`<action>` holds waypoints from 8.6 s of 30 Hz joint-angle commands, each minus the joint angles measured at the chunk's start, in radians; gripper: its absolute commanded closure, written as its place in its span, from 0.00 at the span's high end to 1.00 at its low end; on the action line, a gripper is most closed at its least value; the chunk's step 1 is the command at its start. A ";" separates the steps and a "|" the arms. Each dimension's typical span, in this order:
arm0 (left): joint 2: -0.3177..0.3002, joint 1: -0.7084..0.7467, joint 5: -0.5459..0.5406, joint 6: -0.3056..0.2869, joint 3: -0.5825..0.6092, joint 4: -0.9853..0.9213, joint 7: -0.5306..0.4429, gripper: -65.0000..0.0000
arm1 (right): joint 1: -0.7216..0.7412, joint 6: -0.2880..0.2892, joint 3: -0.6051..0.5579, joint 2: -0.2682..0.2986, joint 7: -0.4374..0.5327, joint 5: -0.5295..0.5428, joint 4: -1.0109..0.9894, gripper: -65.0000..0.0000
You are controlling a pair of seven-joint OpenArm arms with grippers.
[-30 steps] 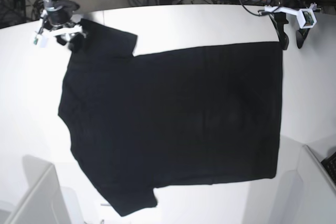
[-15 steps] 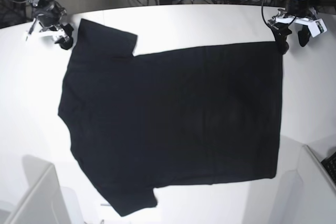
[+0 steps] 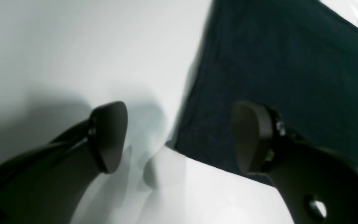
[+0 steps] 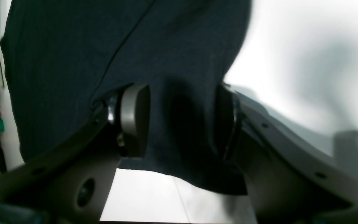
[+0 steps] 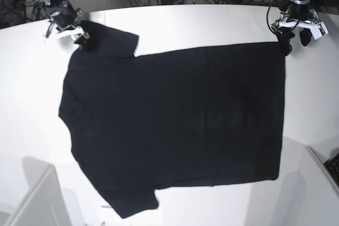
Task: Fold the T-shirt properly
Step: 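Move both grippers to the black shirt's shoulder corners and grasp, then lift the shoulder edge with both grippers and pull toward the arms, then drag the shirt further with both grippers, lower the shoulder edge, release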
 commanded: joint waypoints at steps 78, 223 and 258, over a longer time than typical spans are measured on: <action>-0.002 0.016 0.006 -0.013 -0.092 0.204 0.404 0.00 | -0.172 -0.028 0.023 -0.030 -0.060 -0.039 0.376 0.00; 0.113 -0.511 -0.003 0.106 -0.365 -0.232 0.687 0.76 | 0.319 -0.493 0.031 -0.046 -0.045 -0.017 -0.055 0.56; 0.063 -0.505 0.003 0.106 -0.308 -0.212 0.687 0.00 | 0.309 -0.493 0.034 -0.038 -0.045 -0.017 -0.077 0.00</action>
